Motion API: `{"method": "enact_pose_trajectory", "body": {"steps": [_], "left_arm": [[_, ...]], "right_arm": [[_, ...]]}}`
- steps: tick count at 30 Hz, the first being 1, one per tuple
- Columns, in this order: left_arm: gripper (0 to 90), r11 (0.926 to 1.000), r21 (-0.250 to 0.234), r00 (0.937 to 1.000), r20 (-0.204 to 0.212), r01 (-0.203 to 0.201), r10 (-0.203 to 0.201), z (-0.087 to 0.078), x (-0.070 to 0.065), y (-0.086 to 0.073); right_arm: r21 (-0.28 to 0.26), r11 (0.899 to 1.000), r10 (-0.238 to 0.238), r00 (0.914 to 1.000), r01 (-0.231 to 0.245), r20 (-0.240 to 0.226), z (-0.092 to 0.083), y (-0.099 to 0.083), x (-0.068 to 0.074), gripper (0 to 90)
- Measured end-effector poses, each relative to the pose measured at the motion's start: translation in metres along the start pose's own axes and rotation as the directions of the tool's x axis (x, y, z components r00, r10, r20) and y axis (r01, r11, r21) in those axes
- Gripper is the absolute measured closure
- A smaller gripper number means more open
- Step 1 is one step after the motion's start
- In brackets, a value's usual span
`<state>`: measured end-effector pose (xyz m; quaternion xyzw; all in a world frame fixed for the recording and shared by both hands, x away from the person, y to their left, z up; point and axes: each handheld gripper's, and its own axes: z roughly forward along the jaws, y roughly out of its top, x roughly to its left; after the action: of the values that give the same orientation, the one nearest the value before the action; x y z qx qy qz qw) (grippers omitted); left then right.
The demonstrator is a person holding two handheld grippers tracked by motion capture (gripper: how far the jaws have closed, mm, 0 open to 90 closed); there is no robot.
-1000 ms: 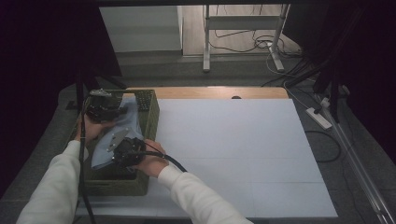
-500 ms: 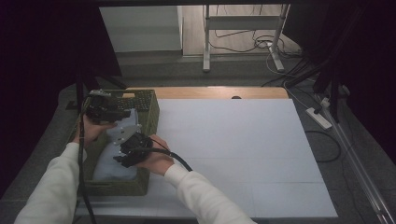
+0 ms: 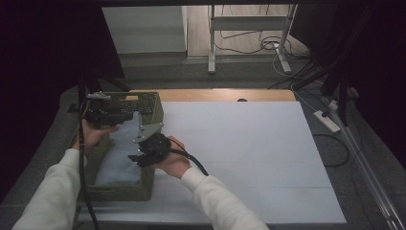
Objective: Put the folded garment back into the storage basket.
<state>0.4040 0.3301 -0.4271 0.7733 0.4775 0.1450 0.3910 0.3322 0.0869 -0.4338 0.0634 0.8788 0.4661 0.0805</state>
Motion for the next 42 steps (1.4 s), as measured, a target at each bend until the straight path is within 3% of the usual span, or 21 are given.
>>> {"method": "enact_pose_trajectory", "body": {"steps": [10,25,42], "left_arm": [[30.4,0.9993,-0.036,0.9991,0.042,-0.008,0.009,-0.009,-0.017,0.001],[29.8,0.9963,-0.083,0.9940,0.105,-0.021,0.030,-0.020,-0.060,-0.006],[29.7,0.9918,-0.124,0.9878,0.148,-0.030,0.049,-0.029,-0.107,-0.024]], "right_arm": [[-0.011,1.000,0.030,0.9995,-0.030,0.003,-0.019,-0.011,-0.006,42.2],[-0.022,0.997,0.077,0.9958,-0.076,0.050,-0.066,-0.042,-0.022,42.2],[-0.055,0.986,0.162,0.9766,-0.156,0.142,-0.136,-0.097,-0.035,42.2]]}}
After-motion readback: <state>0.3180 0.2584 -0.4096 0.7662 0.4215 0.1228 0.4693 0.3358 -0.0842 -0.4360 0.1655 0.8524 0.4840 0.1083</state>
